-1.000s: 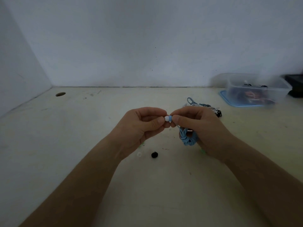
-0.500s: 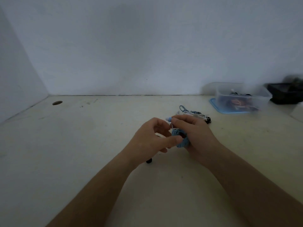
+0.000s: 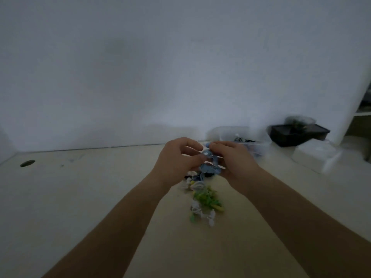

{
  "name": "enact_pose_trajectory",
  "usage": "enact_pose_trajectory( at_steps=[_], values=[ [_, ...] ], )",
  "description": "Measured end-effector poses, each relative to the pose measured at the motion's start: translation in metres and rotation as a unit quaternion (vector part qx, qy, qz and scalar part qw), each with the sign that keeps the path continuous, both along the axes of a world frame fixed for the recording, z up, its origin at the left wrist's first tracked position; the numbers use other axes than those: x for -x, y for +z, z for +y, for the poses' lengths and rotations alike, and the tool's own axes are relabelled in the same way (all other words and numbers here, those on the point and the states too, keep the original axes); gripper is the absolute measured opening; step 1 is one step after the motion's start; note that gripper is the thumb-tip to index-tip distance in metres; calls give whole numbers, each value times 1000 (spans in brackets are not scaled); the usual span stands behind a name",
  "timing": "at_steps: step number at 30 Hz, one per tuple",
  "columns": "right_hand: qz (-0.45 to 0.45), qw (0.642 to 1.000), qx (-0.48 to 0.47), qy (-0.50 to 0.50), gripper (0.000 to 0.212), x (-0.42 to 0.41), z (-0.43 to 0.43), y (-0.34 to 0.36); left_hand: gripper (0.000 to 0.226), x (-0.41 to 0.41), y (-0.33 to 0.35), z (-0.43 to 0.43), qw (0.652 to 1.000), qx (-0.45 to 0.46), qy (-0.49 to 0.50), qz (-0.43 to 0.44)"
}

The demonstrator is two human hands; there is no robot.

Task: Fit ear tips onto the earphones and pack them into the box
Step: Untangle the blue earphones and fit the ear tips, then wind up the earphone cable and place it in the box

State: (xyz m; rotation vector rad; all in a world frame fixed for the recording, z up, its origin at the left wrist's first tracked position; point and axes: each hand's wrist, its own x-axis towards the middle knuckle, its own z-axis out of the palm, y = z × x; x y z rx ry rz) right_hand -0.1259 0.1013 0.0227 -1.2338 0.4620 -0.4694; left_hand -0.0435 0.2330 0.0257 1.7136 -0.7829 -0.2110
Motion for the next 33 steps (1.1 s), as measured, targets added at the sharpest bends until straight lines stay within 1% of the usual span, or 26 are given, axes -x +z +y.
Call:
enact_pose_trajectory(
  at_steps=[4, 8, 13, 14, 16, 17, 19, 21, 23, 25, 28, 30, 33],
  values=[
    [1, 1000, -2, -16, 11, 3, -51, 18, 12, -5, 13, -60, 999, 11, -4, -41],
    [-6, 999, 7, -47, 10, -12, -115, 28, 17, -19, 19, -132, 999, 23, 3, -34],
    [33, 992, 81, -87, 13, -46, -176, 26, 17, -49, 10, -192, 999, 14, 10, -37],
    [48, 988, 110, -93, 12, -53, -186, 24, 16, -56, 6, -201, 999, 7, 11, -42],
    [95, 970, 204, -96, 8, -63, -201, 20, 14, -68, -2, -212, 997, -31, 12, -68],
    [125, 951, 267, -98, 7, -65, -205, 19, 14, -72, -5, -214, 994, -65, 10, -93],
    [175, 905, 374, -99, 14, -69, -211, 13, 18, -78, -10, -213, 982, -121, 23, -141],
    [193, 879, 425, -101, 22, -68, -211, 9, 21, -82, -11, -207, 978, -126, 44, -161],
    [192, 866, 452, -99, 25, -66, -207, 7, 22, -84, -9, -198, 978, -116, 54, -165],
    [189, 860, 462, -103, 25, -62, -202, 10, 21, -82, -5, -190, 978, -114, 54, -166],
    [168, 866, 460, -107, 24, -55, -189, 14, 17, -72, 1, -174, 978, -115, 47, -168],
    [145, 875, 451, -101, 22, -48, -172, 17, 16, -64, 4, -158, 974, -131, 30, -183],
    [112, 887, 445, -51, 21, -37, -140, 15, 15, -54, 3, -127, 961, -174, 20, -213]
  ],
)
